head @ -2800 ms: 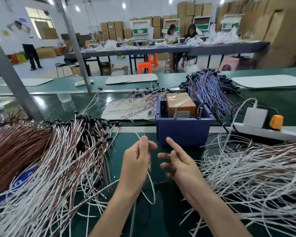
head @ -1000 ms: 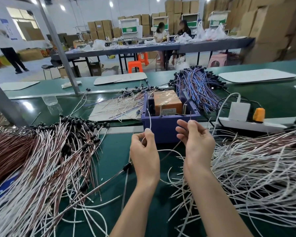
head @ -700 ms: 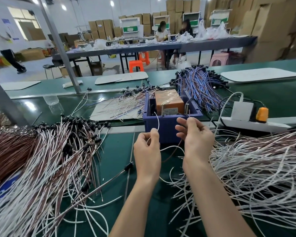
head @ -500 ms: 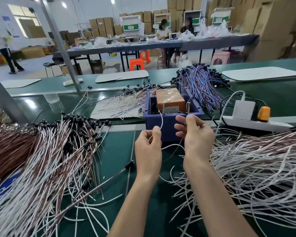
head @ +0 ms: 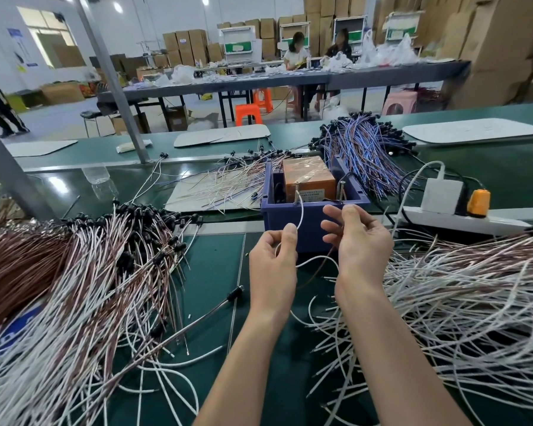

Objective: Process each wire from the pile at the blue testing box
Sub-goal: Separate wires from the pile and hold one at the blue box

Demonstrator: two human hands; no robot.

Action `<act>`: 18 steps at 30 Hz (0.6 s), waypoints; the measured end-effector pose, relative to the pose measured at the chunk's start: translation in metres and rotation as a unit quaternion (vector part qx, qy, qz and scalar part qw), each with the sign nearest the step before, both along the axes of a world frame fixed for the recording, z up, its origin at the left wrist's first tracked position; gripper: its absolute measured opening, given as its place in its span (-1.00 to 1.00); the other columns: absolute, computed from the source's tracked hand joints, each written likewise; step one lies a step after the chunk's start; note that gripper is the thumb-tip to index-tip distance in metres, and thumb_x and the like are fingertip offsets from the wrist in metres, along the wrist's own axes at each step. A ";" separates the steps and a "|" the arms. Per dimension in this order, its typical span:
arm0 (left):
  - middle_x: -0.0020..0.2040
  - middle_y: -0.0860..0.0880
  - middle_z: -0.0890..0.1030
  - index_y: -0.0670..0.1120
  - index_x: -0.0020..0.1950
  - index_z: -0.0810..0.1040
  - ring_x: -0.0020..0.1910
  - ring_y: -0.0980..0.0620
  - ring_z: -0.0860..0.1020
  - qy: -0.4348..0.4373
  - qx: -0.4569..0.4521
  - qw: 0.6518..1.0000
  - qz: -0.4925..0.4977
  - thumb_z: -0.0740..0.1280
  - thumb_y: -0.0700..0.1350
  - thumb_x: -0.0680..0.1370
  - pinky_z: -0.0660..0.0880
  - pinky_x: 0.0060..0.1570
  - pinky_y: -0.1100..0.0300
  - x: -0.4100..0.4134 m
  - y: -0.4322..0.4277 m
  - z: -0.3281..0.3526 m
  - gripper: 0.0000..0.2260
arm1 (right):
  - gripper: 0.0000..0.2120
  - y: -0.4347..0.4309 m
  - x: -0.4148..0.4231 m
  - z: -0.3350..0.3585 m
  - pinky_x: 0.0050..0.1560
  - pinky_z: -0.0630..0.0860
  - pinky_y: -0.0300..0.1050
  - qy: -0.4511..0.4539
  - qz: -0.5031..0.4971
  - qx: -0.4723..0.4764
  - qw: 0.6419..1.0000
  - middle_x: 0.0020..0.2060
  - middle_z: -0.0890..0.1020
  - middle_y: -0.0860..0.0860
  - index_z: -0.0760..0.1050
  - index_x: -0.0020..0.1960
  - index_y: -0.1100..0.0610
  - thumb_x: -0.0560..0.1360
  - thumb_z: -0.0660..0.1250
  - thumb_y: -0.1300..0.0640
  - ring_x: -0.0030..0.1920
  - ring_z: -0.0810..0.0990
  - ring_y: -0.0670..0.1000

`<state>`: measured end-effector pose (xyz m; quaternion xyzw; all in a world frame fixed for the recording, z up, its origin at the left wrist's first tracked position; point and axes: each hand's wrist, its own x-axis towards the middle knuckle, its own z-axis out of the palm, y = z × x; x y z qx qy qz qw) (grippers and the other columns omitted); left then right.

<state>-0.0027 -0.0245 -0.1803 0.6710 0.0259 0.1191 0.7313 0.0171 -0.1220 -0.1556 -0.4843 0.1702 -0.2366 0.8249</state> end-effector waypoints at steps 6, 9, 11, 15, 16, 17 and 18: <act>-0.47 0.10 0.34 -0.09 -0.11 0.44 -0.54 0.13 0.23 0.014 -0.050 0.999 0.011 0.28 0.03 0.66 0.23 -0.55 0.24 -0.001 -0.003 0.002 -0.76 | -0.83 -0.002 0.004 0.000 -0.48 0.48 -0.30 -0.010 -0.016 0.027 0.999 -0.30 0.74 -0.05 0.50 0.18 0.25 0.66 0.26 0.18 -0.40 0.66 -0.11; -0.47 0.10 0.34 -0.09 -0.11 0.44 -0.54 0.14 0.23 0.030 -0.057 0.998 0.002 0.27 0.03 0.67 0.23 -0.55 0.25 -0.001 -0.004 0.001 -0.76 | -0.85 -0.002 0.006 0.000 -0.48 0.48 -0.31 -0.003 -0.008 0.025 1.000 -0.30 0.74 -0.06 0.51 0.17 0.23 0.67 0.26 0.18 -0.40 0.66 -0.13; -0.47 0.10 0.33 -0.09 -0.11 0.45 -0.54 0.14 0.23 0.039 -0.054 0.998 -0.006 0.28 0.02 0.66 0.24 -0.55 0.25 -0.001 -0.004 0.000 -0.76 | -0.88 -0.002 0.007 0.000 -0.48 0.48 -0.32 -0.001 0.005 0.016 1.000 -0.31 0.74 -0.07 0.52 0.13 0.20 0.67 0.26 0.17 -0.40 0.66 -0.14; -0.48 0.10 0.31 -0.09 -0.10 0.45 -0.54 0.14 0.23 0.043 -0.047 0.997 -0.031 0.27 0.03 0.67 0.23 -0.55 0.27 -0.001 -0.004 0.000 -0.76 | -0.92 -0.001 0.006 0.002 -0.50 0.46 -0.32 -0.011 0.021 0.000 1.000 -0.29 0.74 -0.05 0.50 0.01 0.11 0.67 0.26 0.17 -0.42 0.64 -0.14; -0.48 0.10 0.30 -0.10 -0.10 0.45 -0.54 0.14 0.22 0.044 -0.046 0.997 -0.033 0.27 0.03 0.67 0.23 -0.55 0.26 -0.001 -0.004 0.000 -0.76 | -0.92 0.000 0.006 0.003 -0.50 0.46 -0.32 -0.014 0.021 -0.002 1.000 -0.28 0.74 -0.05 0.50 0.00 0.10 0.67 0.26 0.17 -0.42 0.64 -0.14; -0.48 0.09 0.30 -0.10 -0.09 0.45 -0.54 0.13 0.22 0.045 -0.048 0.997 -0.034 0.27 0.03 0.67 0.23 -0.54 0.26 -0.001 -0.004 0.000 -0.76 | -0.92 0.000 0.006 0.003 -0.50 0.46 -0.32 -0.015 0.021 -0.004 1.000 -0.28 0.74 -0.05 0.50 0.00 0.10 0.67 0.27 0.17 -0.41 0.64 -0.14; -0.47 0.09 0.30 -0.10 -0.09 0.45 -0.54 0.13 0.22 0.046 -0.050 0.997 -0.034 0.27 0.03 0.67 0.22 -0.54 0.25 -0.001 -0.004 0.000 -0.76 | -0.92 0.000 0.006 0.003 -0.50 0.46 -0.32 -0.016 0.021 -0.005 1.000 -0.28 0.74 -0.04 0.50 0.00 0.10 0.67 0.27 0.17 -0.41 0.64 -0.14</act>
